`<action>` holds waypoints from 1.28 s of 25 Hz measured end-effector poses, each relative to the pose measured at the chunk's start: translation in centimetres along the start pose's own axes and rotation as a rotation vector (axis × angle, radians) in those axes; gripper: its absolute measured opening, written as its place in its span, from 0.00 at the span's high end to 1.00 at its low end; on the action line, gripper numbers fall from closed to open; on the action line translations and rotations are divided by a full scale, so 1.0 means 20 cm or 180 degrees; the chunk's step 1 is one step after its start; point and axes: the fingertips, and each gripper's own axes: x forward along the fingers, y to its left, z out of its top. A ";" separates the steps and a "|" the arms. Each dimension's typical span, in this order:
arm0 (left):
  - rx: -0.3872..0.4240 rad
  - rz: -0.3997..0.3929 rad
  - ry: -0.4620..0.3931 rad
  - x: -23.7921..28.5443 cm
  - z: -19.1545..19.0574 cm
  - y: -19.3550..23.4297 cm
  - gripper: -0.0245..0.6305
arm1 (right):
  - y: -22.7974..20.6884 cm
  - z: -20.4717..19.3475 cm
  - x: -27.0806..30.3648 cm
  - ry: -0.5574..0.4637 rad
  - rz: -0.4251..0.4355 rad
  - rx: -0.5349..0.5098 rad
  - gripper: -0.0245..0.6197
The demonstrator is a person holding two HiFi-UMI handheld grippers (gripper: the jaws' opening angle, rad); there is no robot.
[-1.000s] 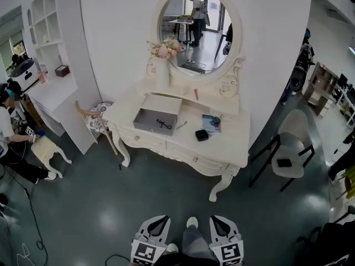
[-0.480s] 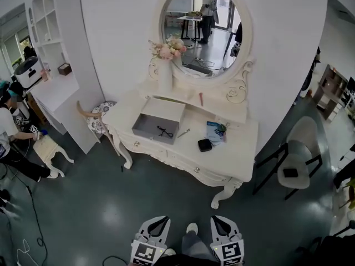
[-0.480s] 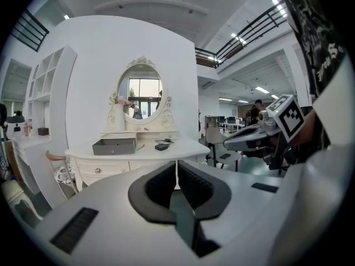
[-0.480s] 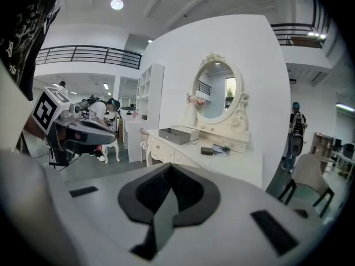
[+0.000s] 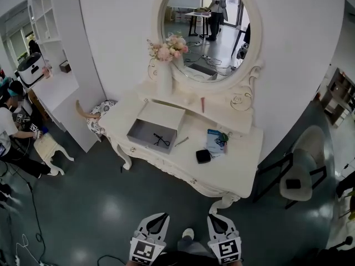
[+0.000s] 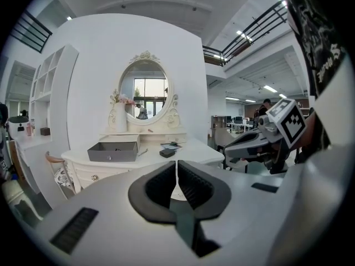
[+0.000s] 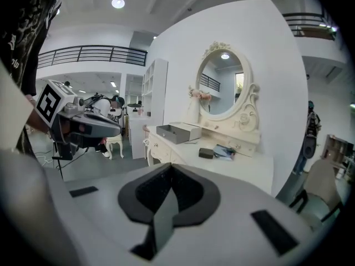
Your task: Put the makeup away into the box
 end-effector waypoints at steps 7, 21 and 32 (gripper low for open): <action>-0.0131 0.0146 -0.0022 0.18 0.05 0.01 0.93 | -0.20 0.05 0.10 -0.0029 0.0119 -0.0036 0.95; -0.0156 0.0251 0.0015 0.37 0.09 0.03 0.93 | -0.37 0.06 0.25 0.0011 0.0283 -0.0020 0.95; -0.0195 0.0369 -0.0006 0.44 0.08 0.20 0.93 | -0.40 0.11 0.41 0.0113 0.0332 -0.0026 0.95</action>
